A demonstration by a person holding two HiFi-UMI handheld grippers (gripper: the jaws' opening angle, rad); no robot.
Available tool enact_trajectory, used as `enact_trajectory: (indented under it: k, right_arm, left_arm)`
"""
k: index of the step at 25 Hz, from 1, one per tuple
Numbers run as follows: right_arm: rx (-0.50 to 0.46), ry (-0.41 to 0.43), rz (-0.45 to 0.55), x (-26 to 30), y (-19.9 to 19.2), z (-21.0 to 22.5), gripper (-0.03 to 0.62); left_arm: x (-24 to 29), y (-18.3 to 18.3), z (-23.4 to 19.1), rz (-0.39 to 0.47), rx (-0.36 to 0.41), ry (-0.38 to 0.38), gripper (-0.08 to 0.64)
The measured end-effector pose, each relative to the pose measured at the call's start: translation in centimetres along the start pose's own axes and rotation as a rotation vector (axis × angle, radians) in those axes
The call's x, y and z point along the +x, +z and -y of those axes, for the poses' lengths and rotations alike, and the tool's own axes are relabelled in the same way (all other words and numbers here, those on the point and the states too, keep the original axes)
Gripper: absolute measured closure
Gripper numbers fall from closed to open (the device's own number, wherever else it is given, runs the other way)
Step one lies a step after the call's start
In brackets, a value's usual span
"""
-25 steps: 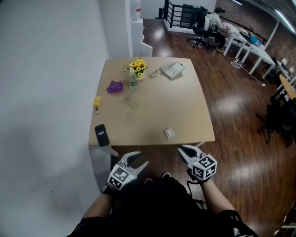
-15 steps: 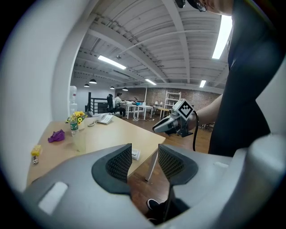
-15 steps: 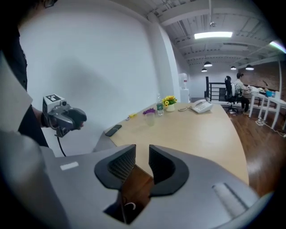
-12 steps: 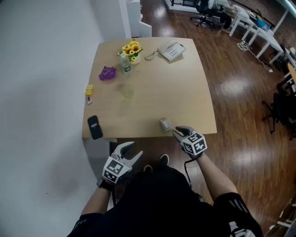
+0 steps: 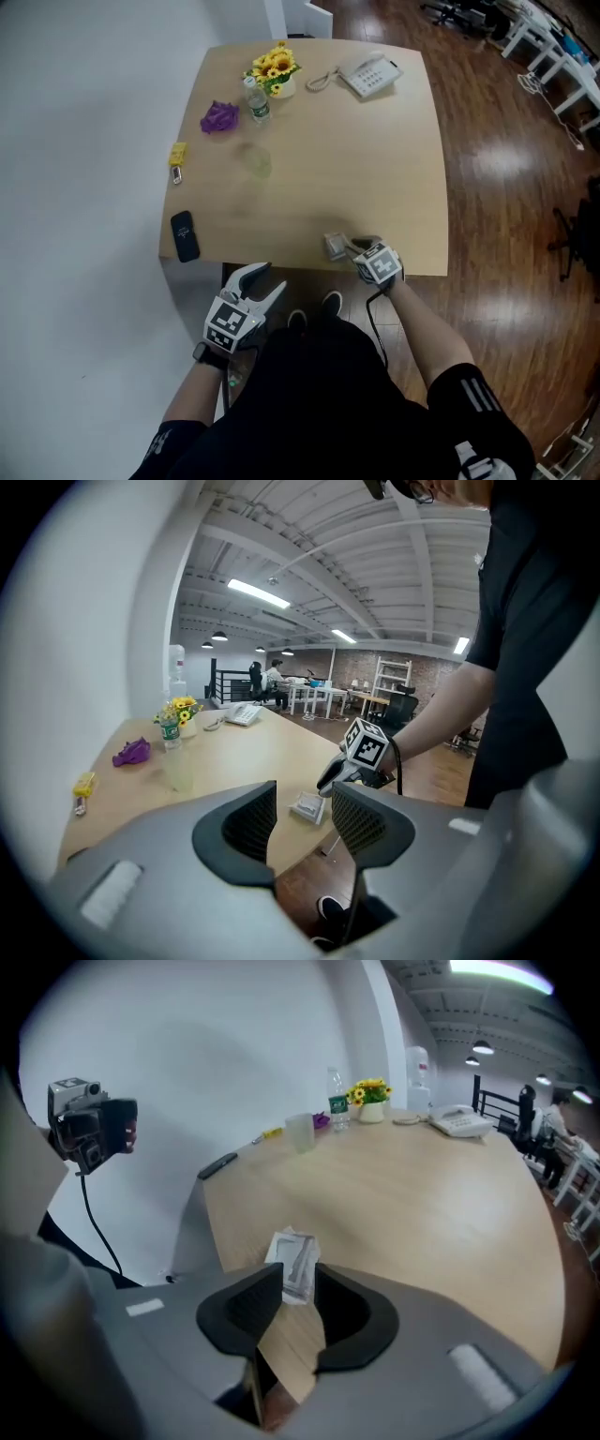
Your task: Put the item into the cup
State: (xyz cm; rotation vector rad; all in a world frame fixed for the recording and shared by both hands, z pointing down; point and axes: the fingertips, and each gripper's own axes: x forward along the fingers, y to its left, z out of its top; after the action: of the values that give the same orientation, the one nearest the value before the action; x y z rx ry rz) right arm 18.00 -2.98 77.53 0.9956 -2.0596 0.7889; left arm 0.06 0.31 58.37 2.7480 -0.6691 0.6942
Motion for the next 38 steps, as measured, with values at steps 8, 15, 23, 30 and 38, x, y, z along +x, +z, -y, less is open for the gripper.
enact_trajectory:
  k: [8, 15, 23, 30, 38]
  right_arm:
    - [-0.027, 0.087, -0.074, 2.4, -1.0, 0.7, 0.479]
    - [-0.029, 0.177, -0.062, 2.8, -0.6, -0.8, 0.567]
    - [-0.091, 0.182, 0.019, 1.1, 2.3, -1.3, 0.583]
    - [-0.191, 0.135, 0.056, -1.6, 7.9, -1.0, 0.583]
    - [-0.319, 0.105, 0.152, -3.8, 19.4, -2.0, 0.583]
  left_arm:
    - [1.4, -0.9, -0.3, -0.041, -0.054, 0.054, 0.380]
    - [2.5, -0.2, -0.3, -0.046, -0.054, 0.068, 0.380]
    - [3.0, 1.2, -0.9, -0.040, -0.031, 0.073, 0.380]
    - [2.3, 2.2, -2.6, -0.010, -0.024, 0.086, 0.380]
    - [2.1, 4.4, -7.6, 0.057, -0.012, 0.087, 0.380]
